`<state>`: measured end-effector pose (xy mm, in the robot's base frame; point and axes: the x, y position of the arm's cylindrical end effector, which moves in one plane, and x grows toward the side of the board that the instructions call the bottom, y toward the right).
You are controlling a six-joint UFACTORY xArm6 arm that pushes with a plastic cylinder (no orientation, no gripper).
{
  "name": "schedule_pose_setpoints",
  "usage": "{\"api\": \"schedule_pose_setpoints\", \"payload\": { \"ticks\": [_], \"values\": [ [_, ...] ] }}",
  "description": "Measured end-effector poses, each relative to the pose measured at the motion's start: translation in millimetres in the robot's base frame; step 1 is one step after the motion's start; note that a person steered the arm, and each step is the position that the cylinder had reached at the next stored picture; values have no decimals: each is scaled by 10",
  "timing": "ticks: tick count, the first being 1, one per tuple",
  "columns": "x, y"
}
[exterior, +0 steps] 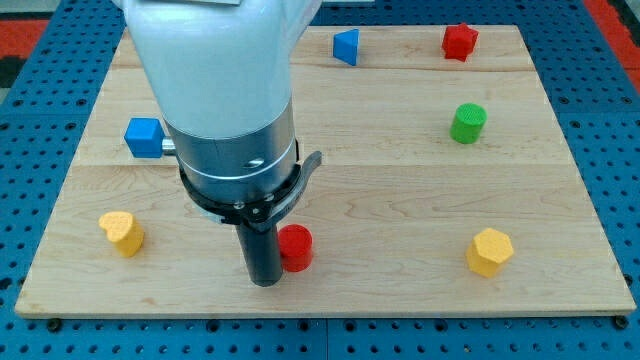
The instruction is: Place the yellow pentagon diagonally to the red circle
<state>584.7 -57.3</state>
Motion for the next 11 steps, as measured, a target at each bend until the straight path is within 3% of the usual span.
{"api": "schedule_pose_setpoints", "payload": {
  "ticks": [1,4,5,7,10,11],
  "values": [
    [249,169],
    [279,2561],
    [163,2902],
    [-57,2594],
    [-364,1084],
    [-586,1145]
  ]
}}
